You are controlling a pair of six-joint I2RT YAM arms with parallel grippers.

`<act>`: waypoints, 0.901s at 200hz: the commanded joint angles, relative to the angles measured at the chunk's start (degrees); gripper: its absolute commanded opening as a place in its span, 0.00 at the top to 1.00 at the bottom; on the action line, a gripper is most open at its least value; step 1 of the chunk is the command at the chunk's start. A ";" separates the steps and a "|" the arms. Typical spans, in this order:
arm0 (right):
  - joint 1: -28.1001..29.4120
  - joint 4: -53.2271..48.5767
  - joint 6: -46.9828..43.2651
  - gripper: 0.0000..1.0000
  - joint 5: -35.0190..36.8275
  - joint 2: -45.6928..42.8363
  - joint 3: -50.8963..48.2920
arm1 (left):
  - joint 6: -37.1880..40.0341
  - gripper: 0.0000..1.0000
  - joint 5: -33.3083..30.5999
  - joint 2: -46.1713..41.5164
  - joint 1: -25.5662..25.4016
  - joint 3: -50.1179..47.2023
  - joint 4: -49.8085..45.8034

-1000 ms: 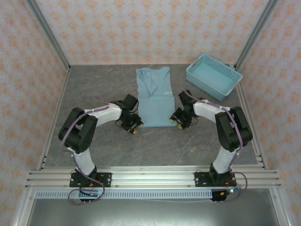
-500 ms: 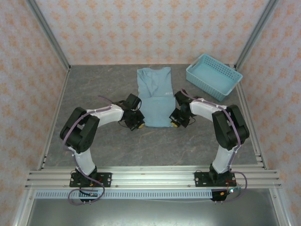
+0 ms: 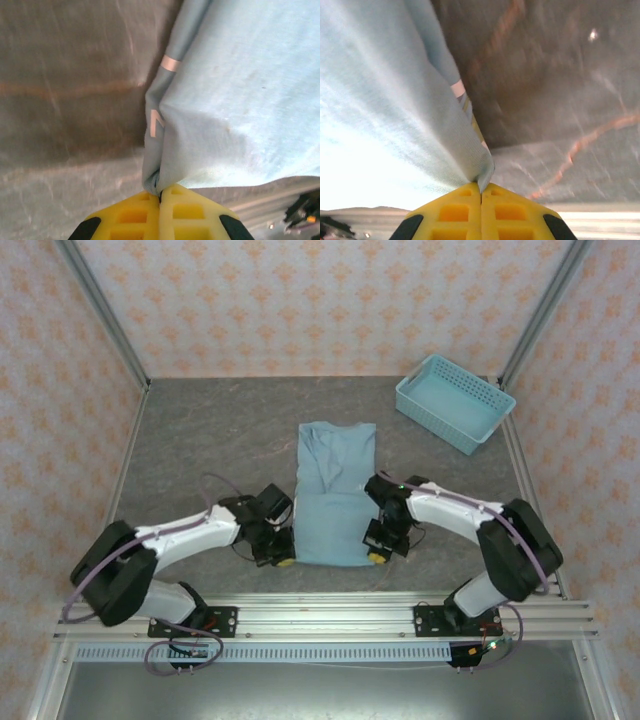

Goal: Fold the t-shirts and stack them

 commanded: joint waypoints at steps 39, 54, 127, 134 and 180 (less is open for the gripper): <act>0.53 -4.32 4.88 1.00 -1.31 -8.25 -4.38 | -6.62 1.00 -0.36 -13.76 -1.08 -6.60 0.06; 0.53 -4.93 5.86 1.00 -0.76 -9.48 -3.16 | -6.83 1.00 -1.04 -14.80 -1.09 -5.11 -0.43; -2.84 -10.16 9.57 1.00 7.10 -11.72 12.23 | -6.31 1.00 -9.35 -12.04 -0.08 10.87 -5.81; -3.74 -11.11 9.10 1.00 7.90 -11.07 14.50 | -6.12 1.00 -10.31 -11.48 0.42 12.57 -6.24; -9.78 -12.03 5.74 1.00 9.69 -3.36 27.40 | -3.38 1.00 -12.01 -3.15 6.62 24.13 -5.46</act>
